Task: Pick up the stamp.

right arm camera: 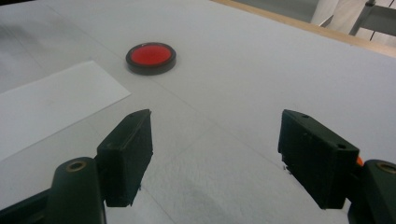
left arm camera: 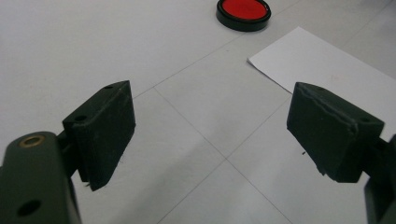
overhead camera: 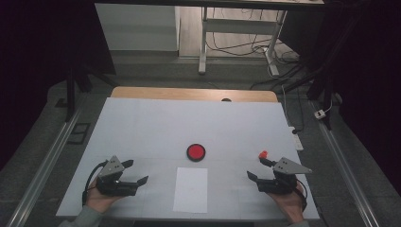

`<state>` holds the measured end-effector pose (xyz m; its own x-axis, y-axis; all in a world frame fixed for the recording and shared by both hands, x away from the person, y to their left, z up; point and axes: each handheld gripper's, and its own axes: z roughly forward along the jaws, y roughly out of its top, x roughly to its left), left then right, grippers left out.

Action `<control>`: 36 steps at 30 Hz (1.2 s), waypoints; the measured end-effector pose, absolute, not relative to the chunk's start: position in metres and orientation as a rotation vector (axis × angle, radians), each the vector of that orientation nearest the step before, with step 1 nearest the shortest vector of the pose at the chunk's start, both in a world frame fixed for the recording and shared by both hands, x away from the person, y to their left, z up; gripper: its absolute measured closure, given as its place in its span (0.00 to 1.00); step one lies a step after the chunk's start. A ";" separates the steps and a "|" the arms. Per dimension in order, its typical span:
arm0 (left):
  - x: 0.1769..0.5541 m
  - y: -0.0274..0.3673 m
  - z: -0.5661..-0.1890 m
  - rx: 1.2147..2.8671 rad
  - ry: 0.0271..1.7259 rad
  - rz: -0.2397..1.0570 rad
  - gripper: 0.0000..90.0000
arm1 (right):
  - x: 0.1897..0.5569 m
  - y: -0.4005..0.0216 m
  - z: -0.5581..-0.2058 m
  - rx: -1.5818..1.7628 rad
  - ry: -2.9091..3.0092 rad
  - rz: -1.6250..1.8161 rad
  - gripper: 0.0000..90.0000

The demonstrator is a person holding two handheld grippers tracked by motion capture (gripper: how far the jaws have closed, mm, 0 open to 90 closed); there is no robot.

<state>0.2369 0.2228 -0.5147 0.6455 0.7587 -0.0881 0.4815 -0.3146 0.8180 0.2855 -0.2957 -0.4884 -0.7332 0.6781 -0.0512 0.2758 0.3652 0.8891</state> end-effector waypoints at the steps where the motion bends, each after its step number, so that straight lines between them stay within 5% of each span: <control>1: 0.237 0.223 -0.515 1.978 0.970 0.395 0.18 | 0.286 -0.295 -0.486 0.829 2.223 1.327 0.29; 36: 0.241 0.224 -0.517 1.963 1.001 0.399 0.18 | 0.356 -0.315 -0.472 1.083 2.115 1.166 0.35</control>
<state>0.2405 0.2245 -0.5165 0.6246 0.7748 -0.0975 0.4949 -0.2962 0.8169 0.3563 -0.3147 -0.4719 -0.5650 0.8240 -0.0410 0.4054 0.3206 0.8561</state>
